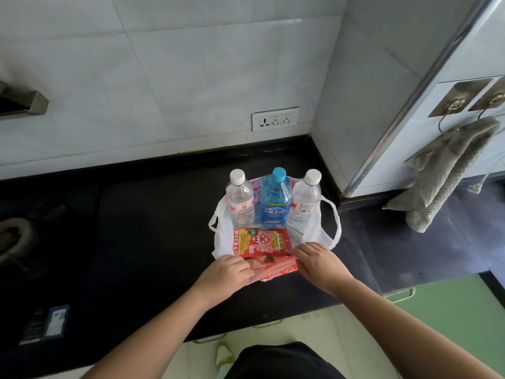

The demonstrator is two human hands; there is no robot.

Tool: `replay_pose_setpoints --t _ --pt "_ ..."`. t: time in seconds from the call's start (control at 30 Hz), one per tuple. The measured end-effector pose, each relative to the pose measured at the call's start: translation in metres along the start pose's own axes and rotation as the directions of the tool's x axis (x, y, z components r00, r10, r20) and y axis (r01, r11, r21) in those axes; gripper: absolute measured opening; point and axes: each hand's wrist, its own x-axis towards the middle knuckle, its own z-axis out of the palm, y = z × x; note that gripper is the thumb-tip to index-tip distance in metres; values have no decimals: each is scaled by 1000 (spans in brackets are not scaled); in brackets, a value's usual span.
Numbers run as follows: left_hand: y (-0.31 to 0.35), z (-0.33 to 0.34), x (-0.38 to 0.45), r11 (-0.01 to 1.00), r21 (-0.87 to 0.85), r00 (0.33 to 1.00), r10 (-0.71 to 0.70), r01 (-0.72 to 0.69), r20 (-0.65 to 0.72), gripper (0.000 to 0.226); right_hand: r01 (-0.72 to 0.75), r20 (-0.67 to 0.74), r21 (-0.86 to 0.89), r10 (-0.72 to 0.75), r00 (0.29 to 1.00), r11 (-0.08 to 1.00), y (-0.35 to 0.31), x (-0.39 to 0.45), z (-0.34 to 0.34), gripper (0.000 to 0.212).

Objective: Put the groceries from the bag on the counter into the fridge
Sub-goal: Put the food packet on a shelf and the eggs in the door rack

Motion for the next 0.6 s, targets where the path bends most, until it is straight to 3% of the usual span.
replay_pose_setpoints --t 0.13,0.33,0.5,0.6 --pt "5 -1 -3 997 -3 997 -75 75 -22 29 -97 -15 23 97 995 995 -2 -5 4 24" --pt "6 4 -6 992 45 991 -121 119 47 16 -176 -62 71 180 982 982 -3 -13 13 6" --pt "6 11 -14 979 50 978 -202 199 47 5 -199 -62 86 204 977 976 -3 -22 23 7" --pt "4 14 -18 966 -2 964 -258 259 60 11 -177 -30 65 179 983 982 -2 -27 28 12"
